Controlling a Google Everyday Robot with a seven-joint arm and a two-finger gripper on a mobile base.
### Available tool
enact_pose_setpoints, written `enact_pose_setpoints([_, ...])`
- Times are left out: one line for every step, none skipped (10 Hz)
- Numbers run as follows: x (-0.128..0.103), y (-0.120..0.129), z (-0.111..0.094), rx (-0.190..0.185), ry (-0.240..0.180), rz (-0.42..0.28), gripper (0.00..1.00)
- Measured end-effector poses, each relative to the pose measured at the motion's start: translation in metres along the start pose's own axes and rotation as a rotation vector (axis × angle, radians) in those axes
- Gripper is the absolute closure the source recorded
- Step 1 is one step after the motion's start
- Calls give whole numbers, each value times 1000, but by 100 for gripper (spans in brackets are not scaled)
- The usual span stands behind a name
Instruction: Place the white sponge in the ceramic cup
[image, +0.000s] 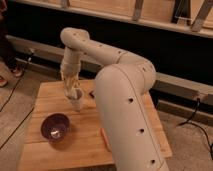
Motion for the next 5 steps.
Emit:
enact_pose_setpoints([0,-3,4,-12,5,13,100])
enact_pose_setpoints([0,-6,7,-18,8,23,100])
enact_pose_setpoints([1,-10,8,-23,10,33,100])
enact_pose_setpoints([2,-13,9,-25,11,41,100])
enact_pose_setpoints([3,-19,9,-28,10,55,100])
